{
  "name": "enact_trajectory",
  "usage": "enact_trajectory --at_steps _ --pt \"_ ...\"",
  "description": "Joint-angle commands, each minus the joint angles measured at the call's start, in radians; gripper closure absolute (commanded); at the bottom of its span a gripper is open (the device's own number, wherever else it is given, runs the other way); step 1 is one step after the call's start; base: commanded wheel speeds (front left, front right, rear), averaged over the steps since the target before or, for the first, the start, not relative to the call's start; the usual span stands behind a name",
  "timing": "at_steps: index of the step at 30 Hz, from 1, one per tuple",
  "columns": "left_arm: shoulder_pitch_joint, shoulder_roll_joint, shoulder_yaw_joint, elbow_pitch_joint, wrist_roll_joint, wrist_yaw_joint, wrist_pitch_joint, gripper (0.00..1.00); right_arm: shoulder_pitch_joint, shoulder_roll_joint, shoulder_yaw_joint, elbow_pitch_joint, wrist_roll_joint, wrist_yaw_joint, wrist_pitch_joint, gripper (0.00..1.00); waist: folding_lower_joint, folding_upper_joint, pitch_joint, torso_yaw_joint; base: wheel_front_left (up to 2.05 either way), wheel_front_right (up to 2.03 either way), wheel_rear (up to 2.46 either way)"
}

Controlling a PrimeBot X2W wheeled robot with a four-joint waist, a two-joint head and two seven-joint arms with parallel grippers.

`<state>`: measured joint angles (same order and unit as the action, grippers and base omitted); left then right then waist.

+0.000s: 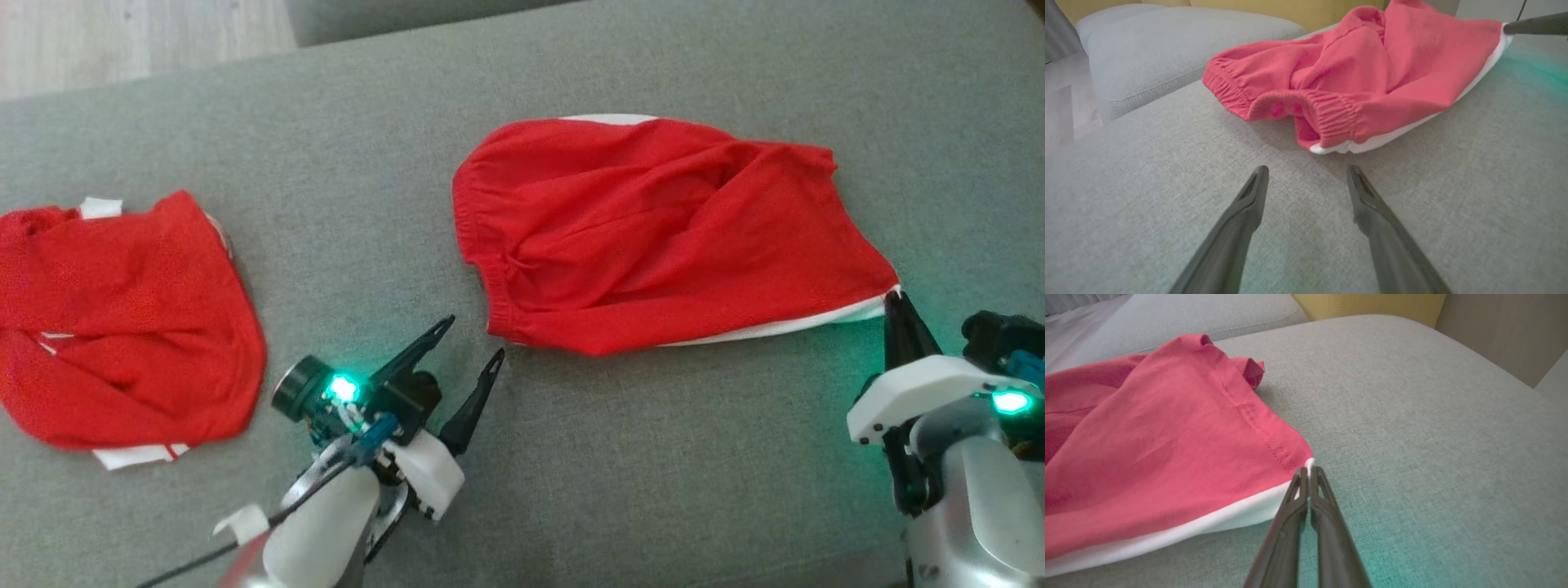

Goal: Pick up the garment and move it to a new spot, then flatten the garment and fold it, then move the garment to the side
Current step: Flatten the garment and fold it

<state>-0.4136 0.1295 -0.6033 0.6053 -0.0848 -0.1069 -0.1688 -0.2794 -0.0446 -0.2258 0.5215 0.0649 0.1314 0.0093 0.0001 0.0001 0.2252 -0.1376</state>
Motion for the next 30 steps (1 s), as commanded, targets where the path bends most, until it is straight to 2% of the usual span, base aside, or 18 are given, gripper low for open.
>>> enact_trajectory --at_steps 1,8,17,18,20,21,30 --pt "-0.046 0.003 0.015 -0.005 0.011 -0.006 -0.014 0.0 -0.045 -0.006 0.031 -0.037 0.009 -0.001 0.001 1.0 -0.0001 -0.0001 0.013 -0.005 0.0 0.0 0.0" --pt "-0.111 -0.012 -0.05 0.056 0.003 -0.019 -0.048 0.0 -0.061 -0.006 0.037 -0.035 0.009 -0.001 0.0 1.0 -0.0001 -0.0001 0.034 -0.017 0.0 0.0 0.0" --pt "-0.14 -0.019 -0.075 0.063 -0.011 -0.021 -0.083 0.0 -0.07 -0.006 0.036 -0.025 0.007 -0.001 0.001 1.0 -0.0001 -0.0001 0.039 -0.023 0.0 0.0 0.0" --pt "-0.142 -0.019 -0.08 0.063 -0.011 -0.021 -0.085 0.15 -0.07 -0.006 0.035 -0.024 0.006 -0.001 0.002 1.0 -0.0001 -0.0001 0.039 -0.022 0.0 0.0 0.0" --pt "-0.145 -0.018 -0.097 0.061 -0.011 -0.022 -0.087 0.93 -0.071 -0.006 0.034 -0.021 0.005 -0.001 0.003 1.0 -0.0001 -0.0001 0.039 -0.021 0.0 0.0 0.0" --pt "-0.147 -0.018 -0.103 0.058 -0.012 -0.022 -0.089 1.0 -0.071 -0.006 0.033 -0.019 0.004 -0.001 0.003 1.0 -0.0001 -0.0001 0.038 -0.02 0.0 0.0 0.0" --pt "-0.126 -0.002 -0.104 -0.006 -0.024 -0.011 -0.093 1.0 -0.073 -0.006 0.027 -0.006 -0.004 -0.001 0.006 1.0 -0.0001 -0.0001 0.009 -0.013 0.0 0.0 0.0"
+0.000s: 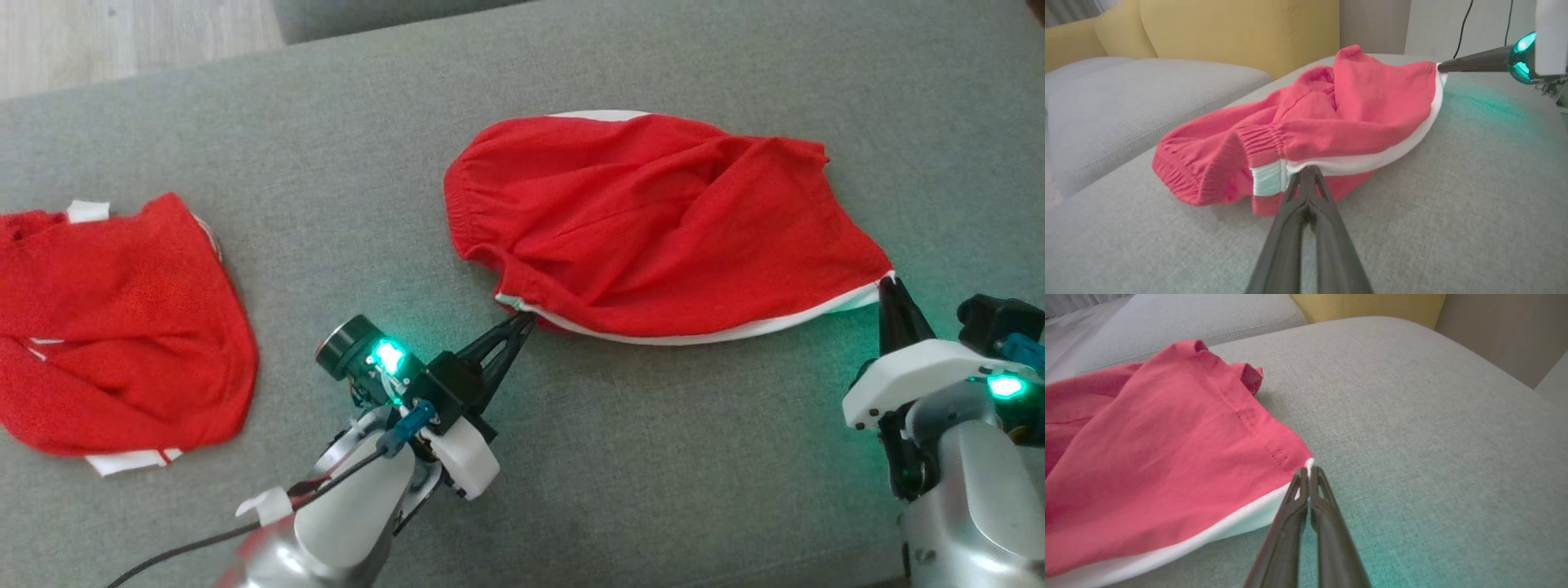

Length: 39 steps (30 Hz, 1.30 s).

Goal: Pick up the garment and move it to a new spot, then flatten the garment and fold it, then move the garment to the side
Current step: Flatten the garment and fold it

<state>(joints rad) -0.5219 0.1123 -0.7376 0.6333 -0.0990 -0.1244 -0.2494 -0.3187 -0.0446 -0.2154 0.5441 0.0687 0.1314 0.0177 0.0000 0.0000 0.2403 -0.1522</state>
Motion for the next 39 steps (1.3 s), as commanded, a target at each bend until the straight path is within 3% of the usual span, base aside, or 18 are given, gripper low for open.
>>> enact_trajectory --at_steps 1,12,18,19,20,21,29,30,31,39 --pt "-0.011 0.018 0.032 -0.045 -0.011 0.01 -0.012 1.0 -0.032 -0.006 0.015 -0.029 -0.009 -0.001 -0.002 1.0 0.0 0.0 -0.013 0.004 0.0 0.0 0.0" --pt "0.063 0.043 0.061 -0.133 -0.03 0.041 -0.012 1.0 -0.012 -0.006 -0.002 -0.031 -0.017 -0.001 0.014 1.0 0.0 0.0 -0.083 0.033 0.0 0.0 0.0" --pt "0.124 0.05 0.144 -0.193 -0.082 0.096 -0.012 1.0 0.014 -0.006 -0.008 -0.034 -0.011 -0.001 0.015 1.0 0.0 0.0 -0.113 0.054 0.0 0.0 0.0" --pt "0.14 0.052 0.162 -0.205 -0.092 0.107 -0.012 0.82 0.021 -0.006 -0.011 -0.034 -0.01 -0.001 0.013 1.0 0.0 0.0 -0.118 0.058 0.0 0.0 0.0" --pt "0.157 0.054 0.179 -0.217 -0.103 0.116 -0.012 0.2 0.029 -0.006 -0.014 -0.034 -0.008 -0.001 0.011 1.0 0.0 0.0 -0.123 0.062 0.0 0.0 0.0" --pt "0.176 0.055 0.197 -0.228 -0.114 0.125 -0.012 0.0 0.037 -0.006 -0.018 -0.034 -0.006 -0.001 0.009 1.0 0.0 0.0 -0.129 0.068 0.0 0.0 0.0" --pt "0.31 0.047 0.296 -0.278 -0.168 0.17 -0.012 0.0 0.089 -0.006 -0.052 -0.028 0.01 -0.001 -0.005 1.0 0.0 0.0 -0.159 0.094 0.0 0.0 0.0" --pt "0.326 0.042 0.305 -0.283 -0.173 0.172 -0.012 0.0 0.095 -0.006 -0.052 -0.031 0.007 -0.001 -0.011 0.45 0.0 0.0 -0.161 0.096 0.0 0.0 0.0" --pt "0.339 0.037 0.314 -0.288 -0.175 0.174 -0.012 0.0 0.099 -0.006 -0.046 -0.033 0.015 -0.001 -0.018 0.0 0.0 0.0 -0.164 0.098 0.0 0.0 0.0" --pt "0.368 -0.004 0.394 -0.337 -0.181 0.179 -0.012 0.0 0.147 -0.006 0.081 -0.166 0.051 -0.001 -0.158 0.0 0.0 0.0 -0.176 0.113 0.0 0.0 0.0"
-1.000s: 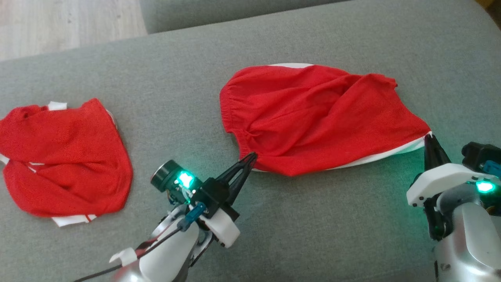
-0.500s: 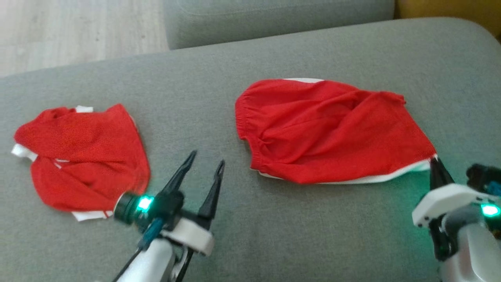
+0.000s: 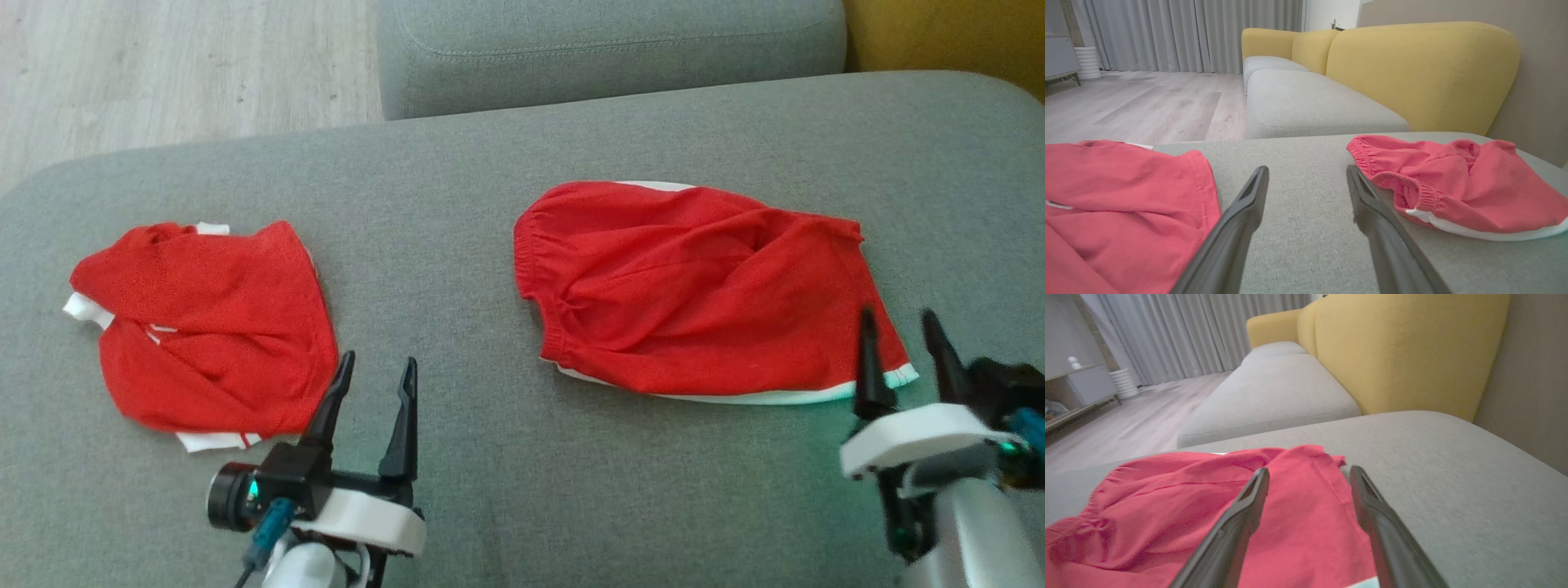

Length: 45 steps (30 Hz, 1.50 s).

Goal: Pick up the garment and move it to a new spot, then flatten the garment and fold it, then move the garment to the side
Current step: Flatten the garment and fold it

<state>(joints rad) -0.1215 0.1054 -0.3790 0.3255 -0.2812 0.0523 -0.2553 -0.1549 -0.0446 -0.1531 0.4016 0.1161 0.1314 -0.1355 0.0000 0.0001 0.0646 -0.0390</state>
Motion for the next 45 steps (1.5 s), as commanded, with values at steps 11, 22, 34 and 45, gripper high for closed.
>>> enact_trajectory --at_steps 11,22,34,45 --pt "-0.01 -0.024 0.069 -0.051 0.039 -0.03 -0.006 0.0 0.088 -0.006 0.176 -0.154 -0.019 -0.001 -0.07 0.0 0.0 -0.0001 -0.005 -0.002 0.0 0.0 0.0" --pt "-0.13 0.01 -0.081 0.08 0.11 -0.165 0.021 0.0 0.058 -0.006 0.145 -0.176 -0.012 -0.001 -0.073 0.0 0.0 -0.0001 0.069 -0.039 0.0 0.0 0.0" --pt "-0.341 0.083 -0.348 0.211 0.06 -0.183 0.051 0.0 0.019 -0.006 0.146 -0.169 -0.008 -0.001 -0.085 0.0 0.0 -0.0001 0.154 -0.113 0.0 0.0 0.0" --pt "-0.449 0.109 -0.415 0.311 0.001 -0.177 0.023 0.0 -0.004 -0.006 0.146 -0.154 0.0 -0.001 -0.098 0.0 0.0 -0.0001 0.185 -0.147 0.0 0.0 0.0"
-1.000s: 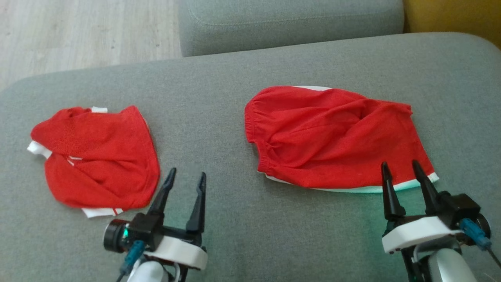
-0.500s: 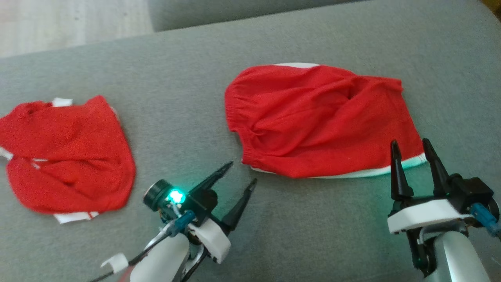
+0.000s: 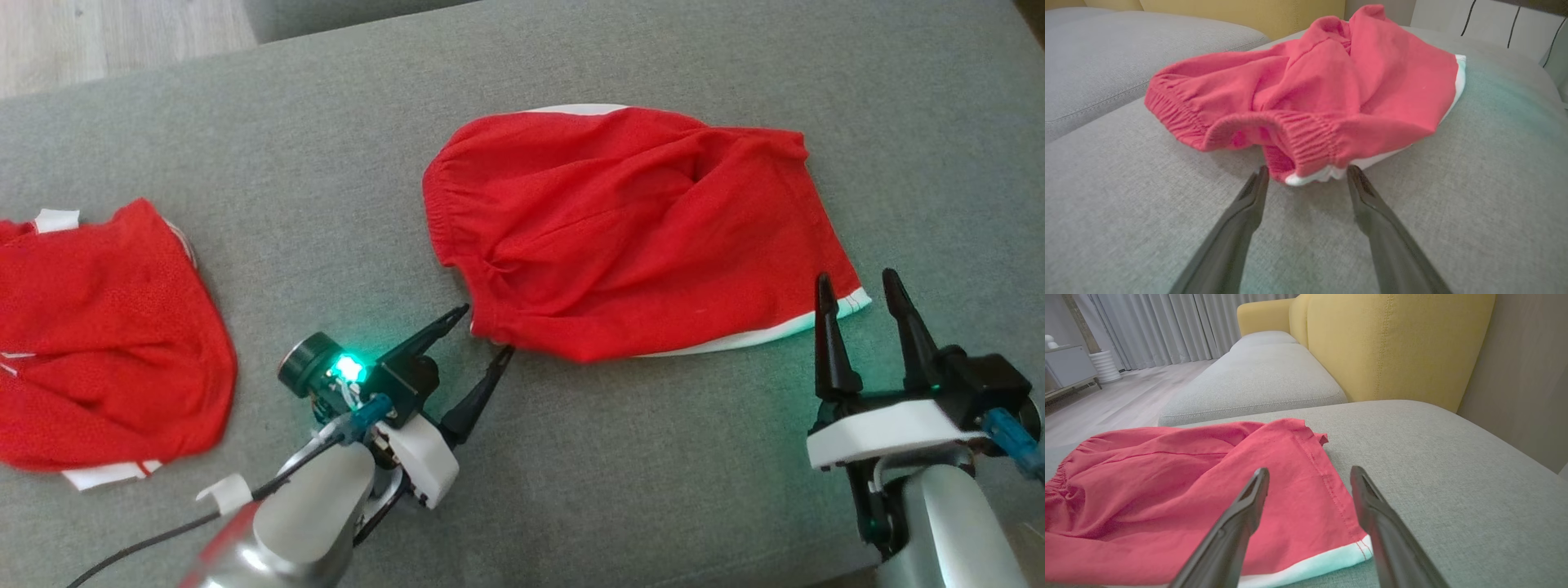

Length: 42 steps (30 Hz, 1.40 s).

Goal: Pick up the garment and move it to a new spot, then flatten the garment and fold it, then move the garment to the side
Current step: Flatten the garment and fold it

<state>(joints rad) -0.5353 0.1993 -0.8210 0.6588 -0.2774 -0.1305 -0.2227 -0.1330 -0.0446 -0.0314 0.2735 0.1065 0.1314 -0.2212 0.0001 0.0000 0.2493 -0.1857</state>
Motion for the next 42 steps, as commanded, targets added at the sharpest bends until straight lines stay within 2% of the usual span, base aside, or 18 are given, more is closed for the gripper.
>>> enact_trajectory --at_steps 1,3,20,21,22,23,31,42 --pt "-0.04 0.013 0.027 -0.015 -0.002 0.008 -0.013 0.0 -0.027 -0.006 0.025 -0.025 0.011 -0.001 -0.013 0.0 -0.0001 0.0 0.001 -0.001 0.0 0.0 0.0" --pt "-0.046 0.008 0.035 -0.002 -0.003 0.024 -0.02 0.0 -0.027 -0.006 0.023 -0.022 0.012 -0.001 -0.015 0.0 -0.0001 0.0 0.003 -0.001 0.0 0.0 0.0" --pt "-0.048 0.011 0.002 -0.091 0.03 0.01 -0.039 0.0 -0.046 -0.006 0.021 0.002 0.018 -0.001 -0.022 0.0 -0.0001 0.0 0.018 0.0 0.0 0.0 0.0" --pt "-0.049 0.012 -0.004 -0.09 0.031 0.009 -0.039 0.41 -0.047 -0.006 0.021 0.004 0.018 -0.001 -0.022 0.0 -0.0001 0.0 0.019 -0.001 0.0 0.0 0.0" --pt "-0.051 0.014 -0.011 -0.088 0.033 0.008 -0.039 0.93 -0.049 -0.006 0.021 0.006 0.018 -0.001 -0.022 0.0 -0.0001 0.0 0.019 -0.002 0.0 0.0 0.0" --pt "-0.052 0.015 -0.016 -0.087 0.033 0.007 -0.039 1.0 -0.05 -0.006 0.02 0.008 0.018 -0.001 -0.022 0.0 -0.0001 0.0 0.019 -0.003 0.0 0.0 0.0" --pt "-0.048 0.025 -0.027 -0.07 0.029 0.004 -0.039 1.0 -0.058 -0.006 -0.022 0.04 -0.008 -0.001 0.005 0.0 -0.0001 0.0 0.004 0.0 0.0 0.0 0.0" --pt "-0.048 0.041 -0.044 -0.092 0.04 0.006 -0.039 1.0 -0.144 -0.006 -0.159 0.182 -0.105 -0.001 0.213 0.0 -0.0001 0.0 -0.014 0.04 0.0 0.0 0.0"
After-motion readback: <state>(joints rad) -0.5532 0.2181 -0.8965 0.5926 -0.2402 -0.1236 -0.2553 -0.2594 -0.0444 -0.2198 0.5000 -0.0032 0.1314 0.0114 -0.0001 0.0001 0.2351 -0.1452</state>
